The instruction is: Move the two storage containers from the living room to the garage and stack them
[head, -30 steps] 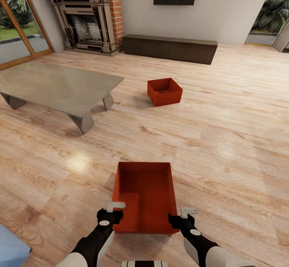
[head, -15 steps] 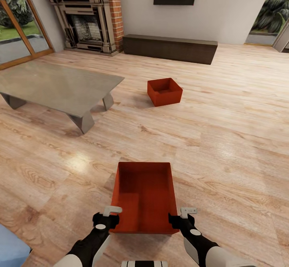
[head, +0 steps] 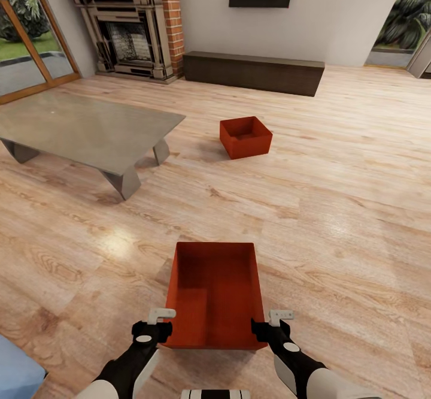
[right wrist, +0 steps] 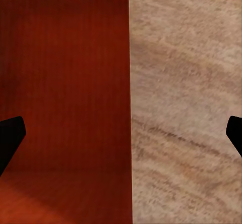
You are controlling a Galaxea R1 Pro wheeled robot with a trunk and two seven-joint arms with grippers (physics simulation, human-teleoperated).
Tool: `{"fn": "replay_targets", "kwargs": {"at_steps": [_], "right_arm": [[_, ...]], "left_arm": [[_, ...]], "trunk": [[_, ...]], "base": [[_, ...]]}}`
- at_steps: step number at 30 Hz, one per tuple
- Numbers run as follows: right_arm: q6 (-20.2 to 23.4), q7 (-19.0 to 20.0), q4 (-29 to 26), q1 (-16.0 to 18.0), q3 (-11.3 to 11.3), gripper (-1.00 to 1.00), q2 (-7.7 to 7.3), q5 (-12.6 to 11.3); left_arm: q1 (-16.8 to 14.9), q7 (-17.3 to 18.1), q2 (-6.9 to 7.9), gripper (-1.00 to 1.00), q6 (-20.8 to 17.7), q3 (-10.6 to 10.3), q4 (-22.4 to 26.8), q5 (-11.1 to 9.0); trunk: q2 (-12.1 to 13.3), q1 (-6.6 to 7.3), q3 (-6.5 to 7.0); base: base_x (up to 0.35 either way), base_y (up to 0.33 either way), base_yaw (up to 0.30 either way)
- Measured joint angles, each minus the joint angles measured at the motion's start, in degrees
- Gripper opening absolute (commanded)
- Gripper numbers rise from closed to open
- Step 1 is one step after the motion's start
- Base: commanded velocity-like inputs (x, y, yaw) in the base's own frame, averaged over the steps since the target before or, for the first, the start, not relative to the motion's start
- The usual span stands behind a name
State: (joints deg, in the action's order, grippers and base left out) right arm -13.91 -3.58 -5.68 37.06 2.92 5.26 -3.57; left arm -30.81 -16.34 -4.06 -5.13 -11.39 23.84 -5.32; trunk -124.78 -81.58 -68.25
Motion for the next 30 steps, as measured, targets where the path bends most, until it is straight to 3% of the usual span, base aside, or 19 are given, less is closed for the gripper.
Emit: {"fn": "replay_targets", "kwargs": {"at_steps": [17, 24, 30], "right_arm": [[0.0, 0.0, 0.0, 0.0, 0.0, 1.0, 0.0, -0.2], [0.0, 0.0, 0.0, 0.0, 0.0, 1.0, 0.0, -0.2], [0.0, 0.0, 0.0, 0.0, 0.0, 1.0, 0.0, -0.2]], "left_arm": [[0.0, -0.2, -0.43, 1.0, 0.2, 0.2, 1.2, 0.1], [0.0, -0.3, -0.5, 1.0, 2.1, 0.3, 1.1, 0.1], [0.0, -0.3, -0.48, 1.0, 2.5, 0.3, 1.0, 0.1]], "trunk": [[0.0, 0.0, 0.0], [0.0, 0.0, 0.0], [0.0, 0.02, 0.0]], "base": [[0.0, 0.0, 0.0], [0.002, 0.0, 0.0], [0.151, 0.0, 0.0]]}}
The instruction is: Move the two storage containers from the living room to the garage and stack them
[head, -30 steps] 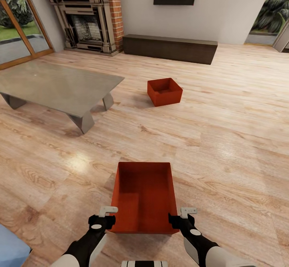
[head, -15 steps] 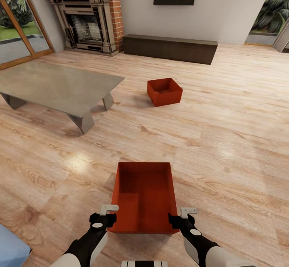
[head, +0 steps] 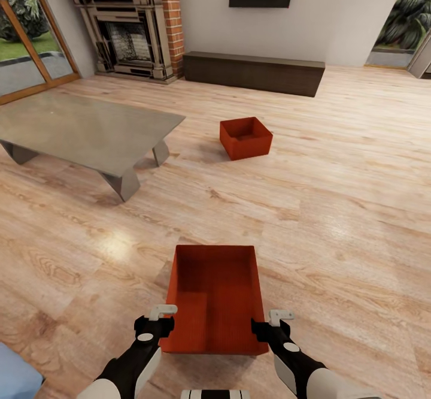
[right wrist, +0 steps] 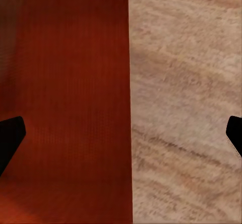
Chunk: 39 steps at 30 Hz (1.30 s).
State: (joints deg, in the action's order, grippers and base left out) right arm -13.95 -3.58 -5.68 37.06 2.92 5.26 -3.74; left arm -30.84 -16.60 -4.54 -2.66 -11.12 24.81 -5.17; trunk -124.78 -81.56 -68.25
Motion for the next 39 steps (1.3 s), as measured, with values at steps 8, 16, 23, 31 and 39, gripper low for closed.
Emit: {"fn": "replay_targets", "kwargs": {"at_steps": [8, 16, 23, 31, 39], "right_arm": [[0.0, 0.0, 0.0, 0.0, 0.0, 1.0, 0.0, 0.0], [0.0, 0.0, 0.0, 0.0, 0.0, 1.0, -0.05, 0.0], [-0.1, 0.0, 0.0, 0.0, 0.0, 1.0, -0.16, -0.1], [-0.4, 0.0, 0.0, 0.0, 0.0, 1.0, -0.17, -0.1], [-0.4, 0.0, 0.0, 0.0, 0.0, 1.0, -0.18, -0.1]], "left_arm": [[0.0, -0.2, 0.0, 1.0, 0.0, 0.0, 0.1, -0.1], [0.0, -0.2, 0.0, 1.0, 0.0, 0.1, 0.1, -0.1], [0.0, -0.2, -0.04, 1.0, 0.0, 0.1, 0.1, -0.1], [0.0, -0.2, -0.1, 1.0, 0.0, 0.1, 0.2, -0.1], [0.0, -0.4, -1.82, 1.0, 0.0, 0.0, 0.0, 0.0]], "trunk": [[0.0, -0.02, 0.0], [0.0, -0.02, 0.0], [0.0, -0.02, 0.0], [0.0, -0.02, 0.0], [0.0, -0.02, 0.0]], "base": [[0.029, 0.0, 0.0], [0.017, 0.0, 0.0], [0.013, 0.0, 0.0], [0.0, 0.0, 0.0], [0.0, 0.0, 0.0]]}}
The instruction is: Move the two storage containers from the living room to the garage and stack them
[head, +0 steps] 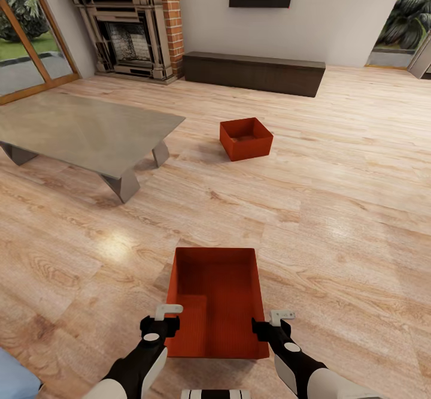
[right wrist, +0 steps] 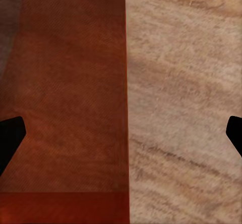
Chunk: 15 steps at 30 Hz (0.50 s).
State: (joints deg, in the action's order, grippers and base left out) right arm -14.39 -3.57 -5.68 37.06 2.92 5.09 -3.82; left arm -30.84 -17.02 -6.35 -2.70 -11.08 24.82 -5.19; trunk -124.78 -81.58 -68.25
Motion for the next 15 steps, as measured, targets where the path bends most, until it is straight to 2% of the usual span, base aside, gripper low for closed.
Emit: {"fn": "replay_targets", "kwargs": {"at_steps": [15], "right_arm": [[0.0, 0.0, 0.0, 0.0, 0.0, 1.0, 0.0, 0.0]], "left_arm": [[0.0, -0.2, -0.22, 1.0, 0.1, 0.0, -0.2, -0.1]], "trunk": [[0.0, 0.0, 0.0]], "base": [[0.0, 0.0, 0.0]]}}
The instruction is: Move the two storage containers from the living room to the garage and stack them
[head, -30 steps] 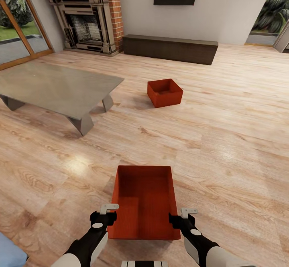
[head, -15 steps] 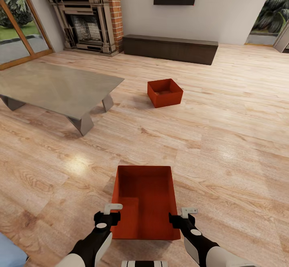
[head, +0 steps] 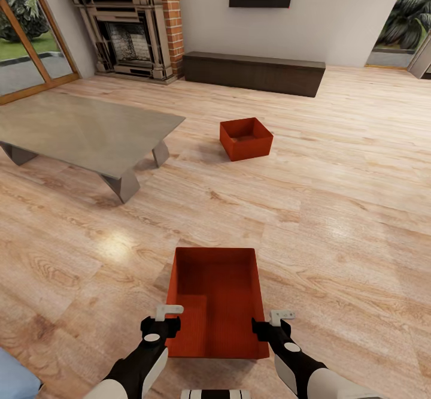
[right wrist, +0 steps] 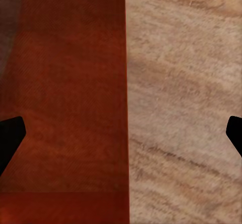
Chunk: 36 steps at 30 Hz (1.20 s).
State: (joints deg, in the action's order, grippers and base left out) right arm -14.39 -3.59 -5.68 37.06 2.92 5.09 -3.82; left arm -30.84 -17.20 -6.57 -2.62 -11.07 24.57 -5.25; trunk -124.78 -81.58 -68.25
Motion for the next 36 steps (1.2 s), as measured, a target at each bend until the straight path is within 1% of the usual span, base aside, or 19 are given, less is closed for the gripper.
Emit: {"fn": "replay_targets", "kwargs": {"at_steps": [19, 28, 36], "right_arm": [[0.0, 0.0, 0.0, 0.0, 0.0, 1.0, 0.0, 0.0], [0.0, 0.0, 0.0, 0.0, 0.0, 1.0, 0.0, -0.1], [0.0, 0.0, 0.0, 0.0, 0.0, 1.0, 0.0, -0.1]], "left_arm": [[0.0, 0.0, 0.06, 1.0, 0.0, 0.0, 0.2, 0.0], [0.0, 0.0, 0.1, 1.0, 0.0, 0.0, 0.3, 0.0], [0.0, -0.1, 0.1, 1.0, 0.0, 0.0, 0.3, 0.0]], "trunk": [[0.0, 0.0, 0.0], [-3.6, -1.97, -1.61], [-3.6, -1.98, -1.62]], "base": [[0.0, 0.0, 0.0], [0.0, 0.0, 0.0], [0.0, 0.0, 0.0]]}}
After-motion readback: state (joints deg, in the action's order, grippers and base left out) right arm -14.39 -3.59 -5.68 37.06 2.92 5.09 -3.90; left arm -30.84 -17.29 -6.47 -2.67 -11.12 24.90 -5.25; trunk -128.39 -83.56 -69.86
